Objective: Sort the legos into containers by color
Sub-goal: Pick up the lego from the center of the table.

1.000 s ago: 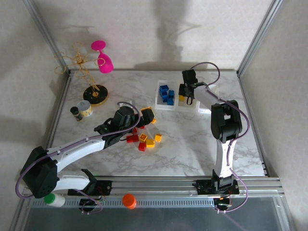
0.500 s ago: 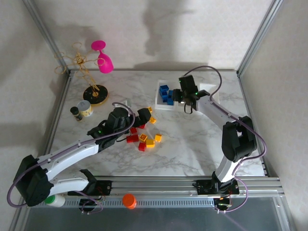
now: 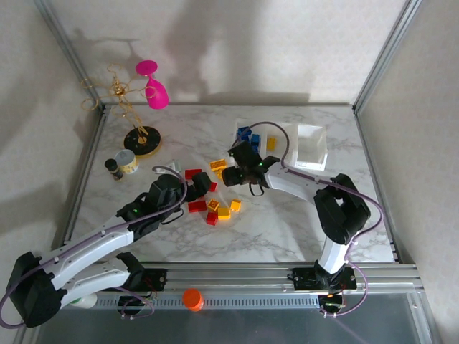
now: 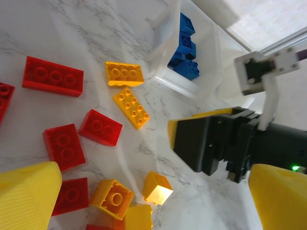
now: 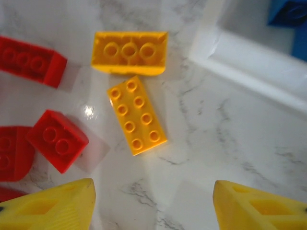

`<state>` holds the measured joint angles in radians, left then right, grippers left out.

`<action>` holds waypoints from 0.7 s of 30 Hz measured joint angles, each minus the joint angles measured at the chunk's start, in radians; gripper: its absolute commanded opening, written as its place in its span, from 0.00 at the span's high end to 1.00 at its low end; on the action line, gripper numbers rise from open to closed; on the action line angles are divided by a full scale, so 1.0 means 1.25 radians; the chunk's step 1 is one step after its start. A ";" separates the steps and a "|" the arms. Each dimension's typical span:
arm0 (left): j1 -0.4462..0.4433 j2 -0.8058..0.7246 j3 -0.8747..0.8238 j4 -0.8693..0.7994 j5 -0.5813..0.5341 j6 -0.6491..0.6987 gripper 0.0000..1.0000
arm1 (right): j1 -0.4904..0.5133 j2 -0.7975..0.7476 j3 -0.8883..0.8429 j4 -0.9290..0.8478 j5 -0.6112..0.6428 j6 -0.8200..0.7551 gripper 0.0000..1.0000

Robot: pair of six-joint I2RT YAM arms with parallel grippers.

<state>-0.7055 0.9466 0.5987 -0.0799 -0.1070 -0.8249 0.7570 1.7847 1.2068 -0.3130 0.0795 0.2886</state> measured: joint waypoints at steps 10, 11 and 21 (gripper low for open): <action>0.000 -0.049 -0.036 -0.031 -0.039 -0.031 0.00 | 0.021 0.141 0.095 -0.017 0.006 -0.073 0.33; 0.000 -0.051 -0.037 -0.034 -0.041 -0.032 0.00 | 0.022 0.150 0.104 -0.020 0.011 -0.077 0.34; 0.000 -0.055 -0.037 -0.043 -0.059 -0.033 0.00 | 0.022 0.220 0.178 -0.045 0.041 -0.119 0.42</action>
<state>-0.7055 0.8776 0.5529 -0.1337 -0.1802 -0.8661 0.7841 2.0598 1.4296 -0.3698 0.1303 0.1402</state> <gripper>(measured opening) 0.996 0.601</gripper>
